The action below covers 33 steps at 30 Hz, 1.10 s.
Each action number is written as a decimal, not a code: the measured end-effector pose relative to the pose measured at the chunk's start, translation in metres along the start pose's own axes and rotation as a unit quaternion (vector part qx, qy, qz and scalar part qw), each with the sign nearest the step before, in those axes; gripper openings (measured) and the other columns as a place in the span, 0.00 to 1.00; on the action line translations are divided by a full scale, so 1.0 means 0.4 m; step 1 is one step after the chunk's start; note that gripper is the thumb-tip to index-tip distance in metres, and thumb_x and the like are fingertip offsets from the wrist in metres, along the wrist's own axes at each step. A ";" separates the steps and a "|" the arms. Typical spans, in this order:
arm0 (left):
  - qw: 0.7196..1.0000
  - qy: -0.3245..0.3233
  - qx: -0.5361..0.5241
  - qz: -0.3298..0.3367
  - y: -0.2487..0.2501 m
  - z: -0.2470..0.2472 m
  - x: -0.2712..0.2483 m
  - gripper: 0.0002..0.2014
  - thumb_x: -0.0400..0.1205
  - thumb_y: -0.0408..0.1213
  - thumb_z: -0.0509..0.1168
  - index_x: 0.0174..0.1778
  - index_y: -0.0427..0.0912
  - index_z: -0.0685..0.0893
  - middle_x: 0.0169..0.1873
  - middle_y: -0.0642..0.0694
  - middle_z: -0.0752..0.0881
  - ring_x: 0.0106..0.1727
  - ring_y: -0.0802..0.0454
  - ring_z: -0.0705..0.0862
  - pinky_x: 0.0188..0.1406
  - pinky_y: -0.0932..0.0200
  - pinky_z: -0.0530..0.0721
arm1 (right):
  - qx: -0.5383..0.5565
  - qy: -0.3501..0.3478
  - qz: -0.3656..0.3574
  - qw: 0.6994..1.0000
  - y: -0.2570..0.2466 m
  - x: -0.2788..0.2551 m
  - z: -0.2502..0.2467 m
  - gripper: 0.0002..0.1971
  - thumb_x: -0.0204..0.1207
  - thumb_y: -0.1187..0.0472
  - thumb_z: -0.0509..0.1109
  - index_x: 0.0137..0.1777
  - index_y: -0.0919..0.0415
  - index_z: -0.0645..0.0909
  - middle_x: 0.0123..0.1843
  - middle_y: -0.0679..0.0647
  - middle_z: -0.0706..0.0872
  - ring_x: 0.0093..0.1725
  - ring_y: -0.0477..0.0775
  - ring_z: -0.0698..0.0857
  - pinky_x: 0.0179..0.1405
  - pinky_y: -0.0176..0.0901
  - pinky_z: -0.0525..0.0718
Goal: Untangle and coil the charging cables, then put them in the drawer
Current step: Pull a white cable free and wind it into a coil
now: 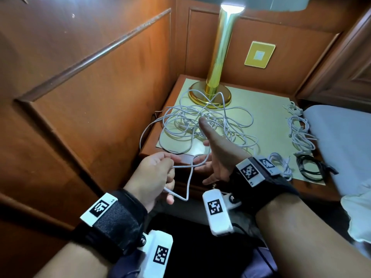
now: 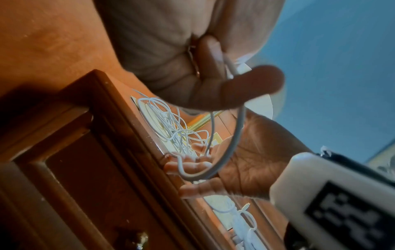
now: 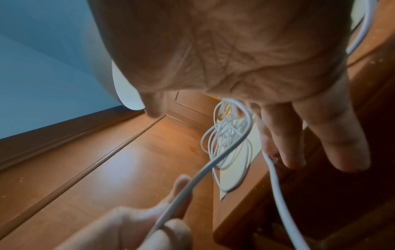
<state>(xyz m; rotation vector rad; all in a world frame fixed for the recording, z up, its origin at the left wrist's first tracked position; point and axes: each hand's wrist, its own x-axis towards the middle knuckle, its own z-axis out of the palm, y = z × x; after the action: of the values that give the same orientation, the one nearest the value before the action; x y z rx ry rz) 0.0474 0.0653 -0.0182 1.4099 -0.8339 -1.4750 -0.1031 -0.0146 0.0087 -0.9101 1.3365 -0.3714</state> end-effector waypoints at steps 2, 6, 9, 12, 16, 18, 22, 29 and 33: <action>0.999 -0.028 0.022 -0.007 -0.002 0.001 0.001 0.11 0.87 0.26 0.50 0.53 0.34 0.79 0.19 0.49 0.63 0.17 0.54 0.60 0.12 0.64 0.70 | -0.017 0.007 0.012 1.000 0.013 0.015 0.006 0.41 0.73 0.25 0.63 0.83 0.41 0.61 0.71 0.69 0.77 0.67 0.72 0.82 0.65 0.76 0.74; 0.991 -0.098 0.087 -0.029 -0.020 0.013 0.004 0.12 0.85 0.25 0.50 0.43 0.37 0.78 0.19 0.46 0.66 0.17 0.52 0.61 0.12 0.65 0.70 | 0.038 0.033 0.014 0.999 0.040 0.041 0.026 0.25 0.79 0.56 0.76 0.70 0.66 0.73 0.64 0.65 0.80 0.58 0.69 0.88 0.61 0.69 0.84; 0.980 -0.124 0.156 -0.015 -0.038 0.013 0.016 0.13 0.85 0.26 0.54 0.39 0.40 0.80 0.19 0.44 0.74 0.21 0.49 0.67 0.18 0.62 0.69 | 0.011 0.083 -0.029 0.996 0.049 0.060 0.016 0.08 0.79 0.64 0.76 0.46 0.65 0.79 0.43 0.59 0.83 0.40 0.60 0.86 0.55 0.60 0.87; 0.968 -0.088 0.233 0.016 -0.048 -0.010 0.038 0.09 0.87 0.33 0.58 0.44 0.41 0.82 0.24 0.47 0.82 0.22 0.46 0.75 0.25 0.57 0.74 | -0.128 0.161 -0.104 0.973 0.037 0.052 0.001 0.05 0.81 0.59 0.71 0.50 0.57 0.78 0.37 0.55 0.81 0.35 0.55 0.82 0.40 0.47 0.81; 0.938 0.001 0.324 0.119 -0.055 -0.043 0.073 0.03 0.86 0.37 0.63 0.50 0.50 0.80 0.35 0.49 0.88 0.29 0.53 0.85 0.41 0.49 0.87 | -0.305 0.246 -0.257 0.883 0.025 -0.007 -0.013 0.15 0.82 0.49 0.68 0.37 0.56 0.79 0.27 0.48 0.76 0.28 0.46 0.75 0.29 0.43 0.67; 0.940 0.019 0.306 0.152 -0.055 -0.038 0.084 0.06 0.85 0.36 0.65 0.53 0.51 0.78 0.41 0.43 0.88 0.32 0.50 0.88 0.43 0.49 0.88 | -0.304 0.289 -0.352 0.837 0.023 -0.028 -0.020 0.25 0.83 0.43 0.67 0.28 0.58 0.71 0.23 0.48 0.71 0.25 0.45 0.71 0.26 0.42 0.65; 0.939 0.036 0.244 0.238 -0.054 -0.009 0.100 0.21 0.82 0.32 0.69 0.66 0.58 0.73 0.47 0.46 0.85 0.42 0.45 0.89 0.47 0.51 0.89 | -0.190 0.311 -0.510 0.780 0.021 -0.036 -0.044 0.31 0.85 0.48 0.67 0.22 0.54 0.61 0.19 0.47 0.63 0.22 0.48 0.66 0.25 0.42 0.63; 0.877 -0.107 0.415 0.220 -0.101 -0.014 0.136 0.27 0.78 0.44 0.75 0.73 0.58 0.77 0.66 0.54 0.79 0.57 0.62 0.83 0.59 0.65 0.83 | 0.101 0.258 -0.505 0.817 0.016 -0.037 -0.075 0.19 0.65 0.66 0.71 0.17 0.61 0.67 0.22 0.60 0.73 0.37 0.43 0.87 0.49 0.44 0.84; 0.846 -0.121 0.474 0.213 -0.111 -0.016 0.155 0.31 0.77 0.43 0.76 0.77 0.51 0.77 0.75 0.54 0.72 0.70 0.53 0.79 0.72 0.52 0.79 | 0.270 0.162 -0.497 0.808 0.000 -0.054 -0.111 0.20 0.64 0.73 0.67 0.16 0.56 0.68 0.20 0.50 0.70 0.46 0.60 0.90 0.69 0.53 0.83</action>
<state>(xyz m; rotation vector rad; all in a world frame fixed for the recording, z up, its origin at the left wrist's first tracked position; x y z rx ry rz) 0.0506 0.0249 -0.0831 1.5481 -2.0838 -0.8890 -0.1497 -0.0148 0.0248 -1.0099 0.8400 -1.6983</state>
